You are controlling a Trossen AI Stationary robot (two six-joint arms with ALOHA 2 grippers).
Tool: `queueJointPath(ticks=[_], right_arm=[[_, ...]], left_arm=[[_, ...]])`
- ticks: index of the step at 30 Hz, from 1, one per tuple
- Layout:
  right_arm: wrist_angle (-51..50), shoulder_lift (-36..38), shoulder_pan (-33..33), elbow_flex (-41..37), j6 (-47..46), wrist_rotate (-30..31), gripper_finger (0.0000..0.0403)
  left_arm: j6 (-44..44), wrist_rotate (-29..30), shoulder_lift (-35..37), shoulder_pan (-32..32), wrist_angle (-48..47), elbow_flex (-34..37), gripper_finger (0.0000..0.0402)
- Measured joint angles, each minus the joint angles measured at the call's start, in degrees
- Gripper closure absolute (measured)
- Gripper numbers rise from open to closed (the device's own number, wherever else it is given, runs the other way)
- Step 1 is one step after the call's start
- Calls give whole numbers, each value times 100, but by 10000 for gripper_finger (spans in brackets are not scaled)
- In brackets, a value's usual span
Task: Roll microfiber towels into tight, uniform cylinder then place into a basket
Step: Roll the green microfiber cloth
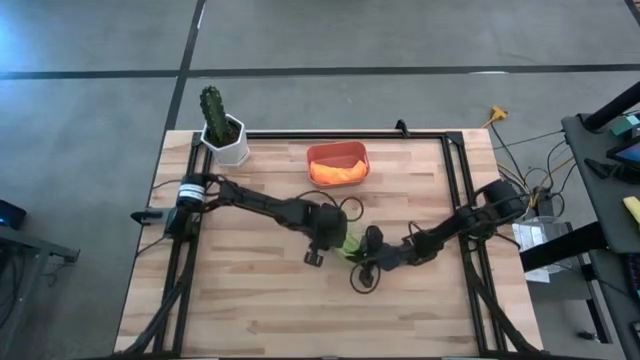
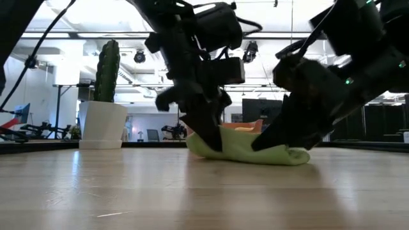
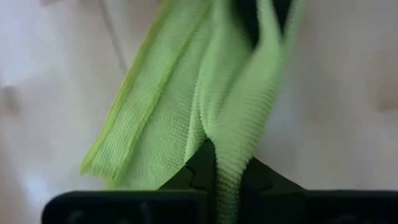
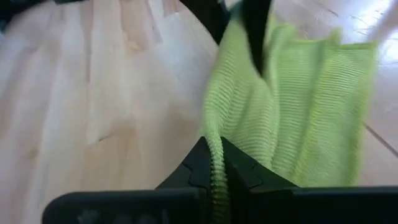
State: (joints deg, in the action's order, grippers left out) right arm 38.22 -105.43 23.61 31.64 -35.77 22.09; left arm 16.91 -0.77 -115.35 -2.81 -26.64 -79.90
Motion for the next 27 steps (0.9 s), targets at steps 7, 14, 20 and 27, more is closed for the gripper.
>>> queueJointPath(ticks=[7, 14, 20, 27], right_arm=[[477, 389, 106, -622, -747, -207, 393], [996, 277, 106, -961, -1162, -638, 394], [882, 247, 160, -957, -1095, -845, 394], [680, 252, 305, -960, -970, -857, 394]], left_arm=[[-229, -1815, -7, 310, -93, -59, 395], [-799, -2309, -327, 371, 59, -183, 396], [-528, -2324, -518, 396, 19, -313, 387], [217, -1655, -173, 453, -390, -435, 340]])
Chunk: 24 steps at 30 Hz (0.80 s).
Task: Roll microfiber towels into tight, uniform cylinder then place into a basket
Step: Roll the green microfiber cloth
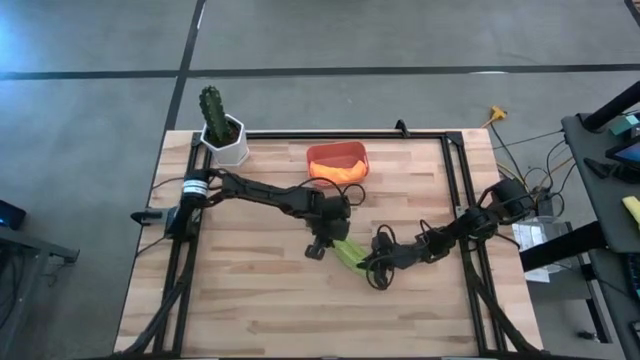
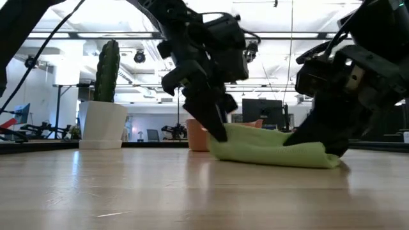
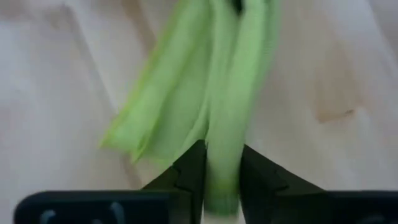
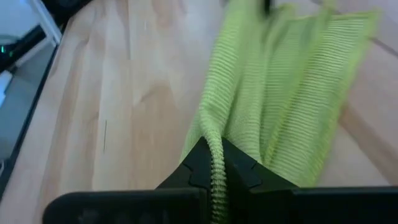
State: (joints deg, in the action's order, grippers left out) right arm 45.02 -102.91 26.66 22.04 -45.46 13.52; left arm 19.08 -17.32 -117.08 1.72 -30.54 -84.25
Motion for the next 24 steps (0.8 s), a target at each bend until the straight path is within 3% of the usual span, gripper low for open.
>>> queueJointPath(ticks=[3, 7, 10, 15, 22, 24], right_arm=[[-115, 1, 77, 1, 73, -2, 394], [-218, 9, 109, 4, 69, -10, 394], [-241, 11, 126, 4, 75, -15, 394], [-255, 13, 126, 4, 75, -17, 394], [-167, 39, 135, -19, -38, 157, 394], [49, 49, 134, -68, -129, 215, 394]], left_arm=[[285, 450, 200, -4, 42, 0, 326], [570, 500, 460, 0, 120, 0, 316], [723, 370, 649, -25, 287, 2, 315], [794, -561, 774, -207, 338, 123, 315], [842, -590, 783, -806, 522, 597, 315], [892, -223, 802, -1075, 924, 771, 315]])
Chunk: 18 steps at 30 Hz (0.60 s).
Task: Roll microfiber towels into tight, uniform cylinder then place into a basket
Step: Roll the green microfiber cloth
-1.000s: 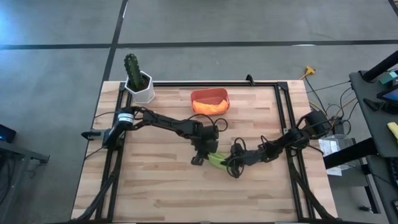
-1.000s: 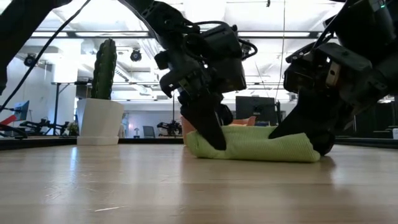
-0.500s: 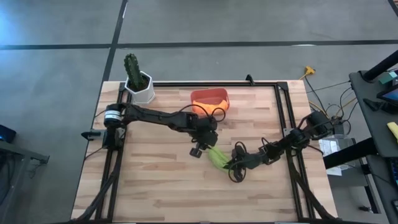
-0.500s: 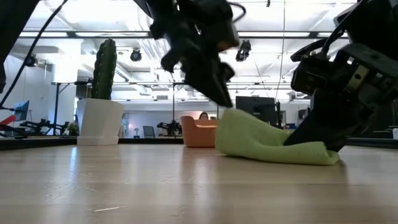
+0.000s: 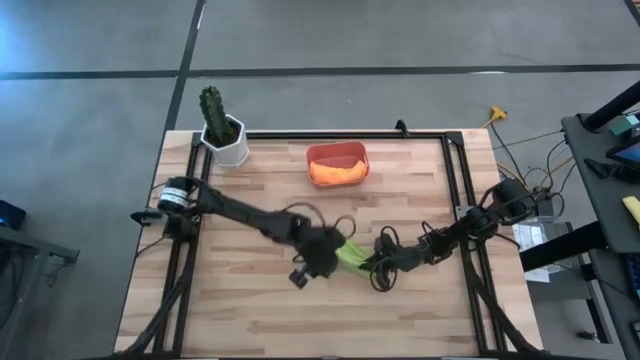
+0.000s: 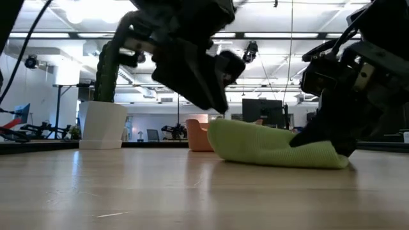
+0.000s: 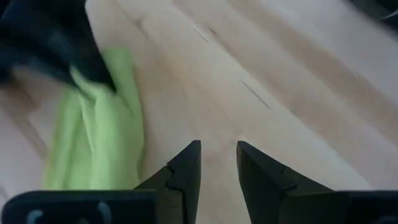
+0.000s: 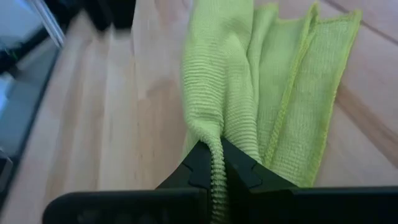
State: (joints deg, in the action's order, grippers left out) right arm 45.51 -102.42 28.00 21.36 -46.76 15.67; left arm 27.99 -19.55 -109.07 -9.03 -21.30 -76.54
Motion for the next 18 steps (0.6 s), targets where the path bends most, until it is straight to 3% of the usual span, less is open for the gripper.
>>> queueJointPath(ticks=[7, 12, 18], right_arm=[[1199, 8, 13, -421, -842, 149, 394], [1462, 17, 119, -554, -1126, 177, 394], [1362, 17, 150, -454, -1172, 219, 394]], left_arm=[[717, 2317, 43, -751, 1742, 743, 315], [843, 4358, 36, -905, 3043, 1192, 315], [383, 4488, 34, -870, 3419, 1627, 315]])
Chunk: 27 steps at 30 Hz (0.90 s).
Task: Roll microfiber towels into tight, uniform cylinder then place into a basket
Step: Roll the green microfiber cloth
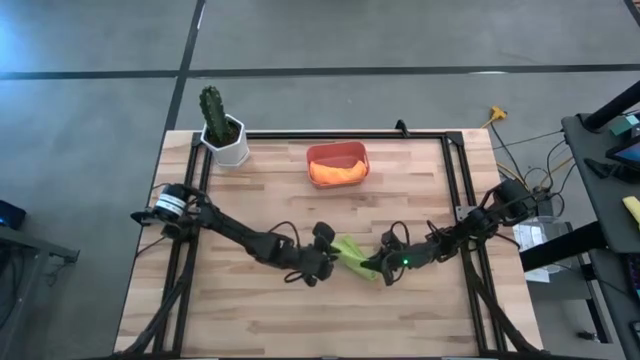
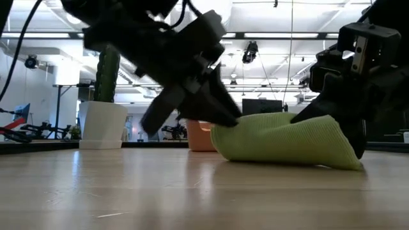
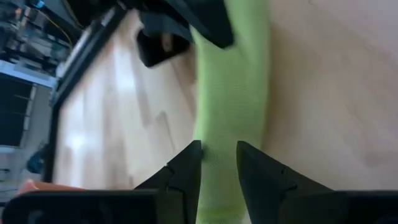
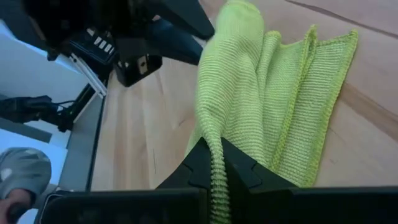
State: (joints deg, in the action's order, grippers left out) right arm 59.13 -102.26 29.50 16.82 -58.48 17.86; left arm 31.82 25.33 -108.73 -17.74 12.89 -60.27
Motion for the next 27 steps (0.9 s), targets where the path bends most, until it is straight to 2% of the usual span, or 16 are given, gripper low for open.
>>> queueJointPath(ticks=[8, 18, 23, 27], right_arm=[[4, 0, 39, -9, -66, 136, 394], [-33, -4, 68, 59, -70, 176, 394], [-20, -7, 90, 61, -65, 173, 394], [-22, -8, 179, 63, -55, 180, 394]], left_arm=[[-145, 27, 19, -187, 180, 266, 315], [198, -123, -74, -15, 1260, 226, 315], [202, -557, -74, 214, 1249, 177, 315], [145, -521, -74, 300, 748, 269, 315]])
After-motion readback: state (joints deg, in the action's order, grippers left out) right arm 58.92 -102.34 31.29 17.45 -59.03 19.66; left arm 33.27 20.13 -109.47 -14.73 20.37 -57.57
